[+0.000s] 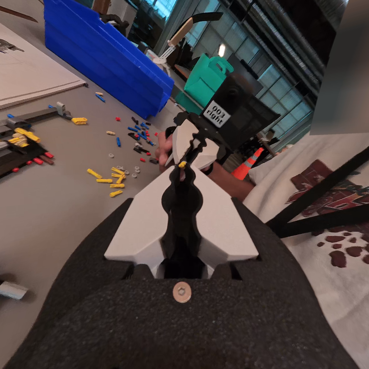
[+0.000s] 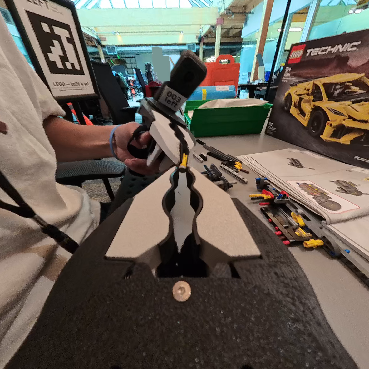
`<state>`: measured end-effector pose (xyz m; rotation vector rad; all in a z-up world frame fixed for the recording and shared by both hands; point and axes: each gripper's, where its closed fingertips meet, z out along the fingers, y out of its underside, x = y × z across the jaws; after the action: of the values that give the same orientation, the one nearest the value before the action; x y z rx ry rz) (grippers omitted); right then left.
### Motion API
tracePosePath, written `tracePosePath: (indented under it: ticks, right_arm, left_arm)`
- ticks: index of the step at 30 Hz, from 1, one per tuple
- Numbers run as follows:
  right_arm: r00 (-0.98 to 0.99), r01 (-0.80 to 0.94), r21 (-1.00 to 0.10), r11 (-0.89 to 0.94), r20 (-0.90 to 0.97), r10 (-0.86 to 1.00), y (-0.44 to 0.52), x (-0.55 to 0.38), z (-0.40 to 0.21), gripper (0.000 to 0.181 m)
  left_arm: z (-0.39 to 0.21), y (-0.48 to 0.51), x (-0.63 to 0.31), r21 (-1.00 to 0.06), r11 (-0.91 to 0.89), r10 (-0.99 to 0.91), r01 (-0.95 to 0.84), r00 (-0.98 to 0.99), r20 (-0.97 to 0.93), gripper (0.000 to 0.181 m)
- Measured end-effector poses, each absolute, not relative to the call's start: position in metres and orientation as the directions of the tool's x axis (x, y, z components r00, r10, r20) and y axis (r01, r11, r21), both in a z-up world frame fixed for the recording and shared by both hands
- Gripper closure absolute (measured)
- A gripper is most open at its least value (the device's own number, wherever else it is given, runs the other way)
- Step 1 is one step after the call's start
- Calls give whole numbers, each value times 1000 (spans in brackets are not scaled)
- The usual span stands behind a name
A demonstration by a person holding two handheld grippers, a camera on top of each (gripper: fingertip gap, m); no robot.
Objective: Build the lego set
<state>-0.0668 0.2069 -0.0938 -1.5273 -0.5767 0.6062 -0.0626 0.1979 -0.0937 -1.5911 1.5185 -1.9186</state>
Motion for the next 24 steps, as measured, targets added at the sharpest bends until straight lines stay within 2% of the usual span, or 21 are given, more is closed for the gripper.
tracePosePath:
  ticks: [2, 4, 7, 11, 17, 21, 24]
  right_arm:
    - [755, 47, -996, -75, -14, 655, 215, -63, -103, 174]
    - [776, 148, -969, -199, -10, 630, 231, -56, -128, 174]
    - [776, 386, -831, -401, 57, 628, 257, -44, -173, 174]
    - [719, 489, -743, -457, 47, 693, 284, -58, -191, 174]
    - [683, 546, -678, -492, 20, 731, 296, -68, -213, 173]
    - [690, 533, -691, -488, 22, 723, 293, -68, -213, 174]
    - [708, 500, -691, -522, -20, 705, 289, -64, -212, 161]
  left_arm:
    - [-104, 210, -67, -837, -356, -791, -417, -343, 507, 164]
    - [-113, 228, -75, -880, -232, -885, -414, -285, 368, 154]
    - [-128, 271, -96, -905, 0, -986, -426, -150, 71, 152]
    - [-149, 322, -135, -849, 148, -984, -507, 13, -179, 150]
    - [-154, 344, -157, -870, 82, -983, -485, 105, -151, 144]
    - [-157, 346, -156, -874, 35, -991, -484, 96, -93, 148]
    - [-155, 346, -157, -883, 20, -993, -469, 90, -70, 148]
